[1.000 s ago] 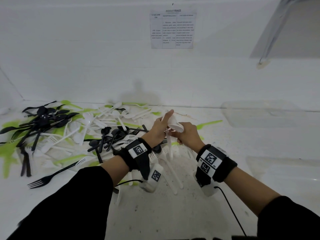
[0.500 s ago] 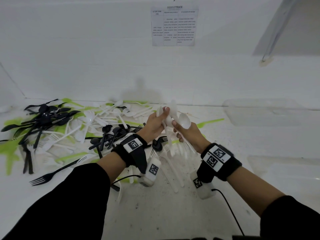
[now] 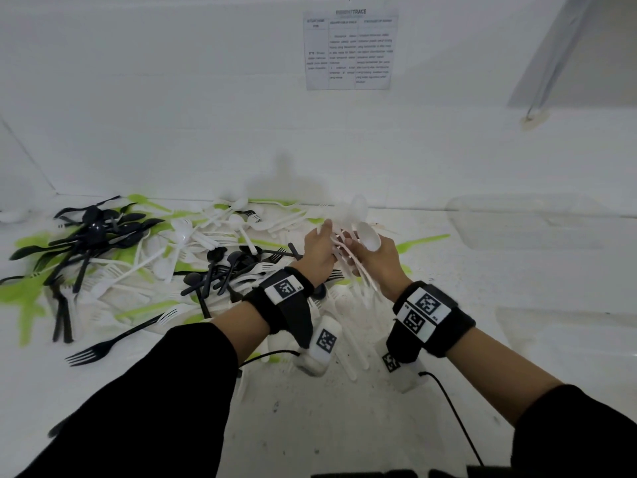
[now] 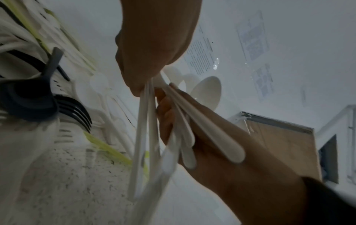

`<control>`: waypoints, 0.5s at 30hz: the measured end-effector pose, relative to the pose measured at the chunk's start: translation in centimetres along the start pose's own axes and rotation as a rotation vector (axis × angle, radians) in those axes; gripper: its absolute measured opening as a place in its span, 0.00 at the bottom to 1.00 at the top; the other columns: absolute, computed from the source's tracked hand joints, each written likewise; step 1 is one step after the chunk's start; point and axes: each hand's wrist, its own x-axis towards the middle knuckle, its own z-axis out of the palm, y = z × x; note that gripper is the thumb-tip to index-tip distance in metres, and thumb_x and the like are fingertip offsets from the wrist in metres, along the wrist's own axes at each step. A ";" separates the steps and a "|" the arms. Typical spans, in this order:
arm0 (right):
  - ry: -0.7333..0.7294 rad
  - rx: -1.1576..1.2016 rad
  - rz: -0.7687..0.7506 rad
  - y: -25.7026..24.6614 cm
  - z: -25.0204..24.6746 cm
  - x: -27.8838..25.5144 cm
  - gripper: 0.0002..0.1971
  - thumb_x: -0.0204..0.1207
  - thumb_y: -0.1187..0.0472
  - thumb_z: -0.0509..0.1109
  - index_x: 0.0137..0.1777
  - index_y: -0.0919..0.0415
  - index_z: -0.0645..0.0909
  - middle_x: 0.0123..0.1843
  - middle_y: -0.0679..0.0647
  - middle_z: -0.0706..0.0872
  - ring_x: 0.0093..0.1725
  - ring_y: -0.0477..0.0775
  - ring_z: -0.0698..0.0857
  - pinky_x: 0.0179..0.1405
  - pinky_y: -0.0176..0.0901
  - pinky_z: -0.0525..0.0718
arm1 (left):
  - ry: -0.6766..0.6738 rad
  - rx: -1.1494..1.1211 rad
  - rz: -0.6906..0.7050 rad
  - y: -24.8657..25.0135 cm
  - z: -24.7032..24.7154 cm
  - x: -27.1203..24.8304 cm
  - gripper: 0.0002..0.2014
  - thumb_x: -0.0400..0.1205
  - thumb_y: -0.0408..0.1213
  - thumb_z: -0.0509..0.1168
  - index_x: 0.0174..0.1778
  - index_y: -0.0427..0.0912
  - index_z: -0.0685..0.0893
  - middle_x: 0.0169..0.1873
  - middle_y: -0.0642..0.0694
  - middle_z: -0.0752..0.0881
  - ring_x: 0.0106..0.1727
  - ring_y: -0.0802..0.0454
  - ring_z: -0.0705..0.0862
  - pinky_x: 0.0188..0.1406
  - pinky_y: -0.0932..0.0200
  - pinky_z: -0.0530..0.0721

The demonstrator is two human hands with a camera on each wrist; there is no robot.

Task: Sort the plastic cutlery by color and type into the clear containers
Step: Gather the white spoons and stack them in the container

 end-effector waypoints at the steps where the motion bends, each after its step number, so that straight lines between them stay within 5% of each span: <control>1: -0.004 -0.054 0.001 0.0 -0.2 0.1 0.01 0.75 0.63 0.72 0.44 0.58 0.83 0.35 0.55 0.86 0.28 0.47 0.83 0.26 0.36 0.80 | 0.016 -0.027 -0.006 0.1 -0.1 0.2 0.08 0.86 0.34 0.57 0.43 0.36 0.77 0.30 0.44 0.85 0.28 0.50 0.84 0.24 0.60 0.81; 5: -0.121 -0.148 0.034 -0.2 -1.2 0.1 0.02 0.74 0.64 0.73 0.44 0.61 0.84 0.40 0.60 0.87 0.36 0.55 0.84 0.35 0.44 0.82 | -0.061 -0.068 -0.083 0.3 -1.0 0.4 0.14 0.81 0.37 0.57 0.62 0.39 0.75 0.49 0.36 0.81 0.35 0.44 0.83 0.29 0.58 0.84; 9: -0.031 -0.276 -0.007 0.0 -1.6 0.0 0.04 0.74 0.61 0.73 0.38 0.55 0.83 0.34 0.55 0.85 0.30 0.49 0.82 0.35 0.42 0.81 | 0.008 -0.171 -0.129 0.5 -1.0 0.4 0.06 0.81 0.28 0.53 0.45 0.39 0.75 0.35 0.43 0.76 0.30 0.49 0.78 0.31 0.56 0.78; 12: 0.059 -0.264 -0.029 -0.2 -1.9 0.1 0.02 0.75 0.63 0.71 0.42 0.60 0.85 0.29 0.55 0.84 0.21 0.43 0.81 0.22 0.34 0.79 | 0.081 -0.159 -0.139 0.5 -1.5 1.1 0.11 0.80 0.22 0.49 0.38 0.39 0.72 0.37 0.43 0.74 0.31 0.50 0.73 0.28 0.60 0.76; 15: -0.001 -0.313 -0.026 -0.5 -2.1 0.0 0.05 0.75 0.65 0.70 0.46 0.65 0.85 0.28 0.55 0.84 0.17 0.44 0.79 0.17 0.36 0.78 | 0.015 -0.115 -0.130 0.7 -1.4 0.6 0.11 0.85 0.31 0.56 0.36 0.40 0.73 0.33 0.44 0.79 0.26 0.53 0.76 0.21 0.66 0.78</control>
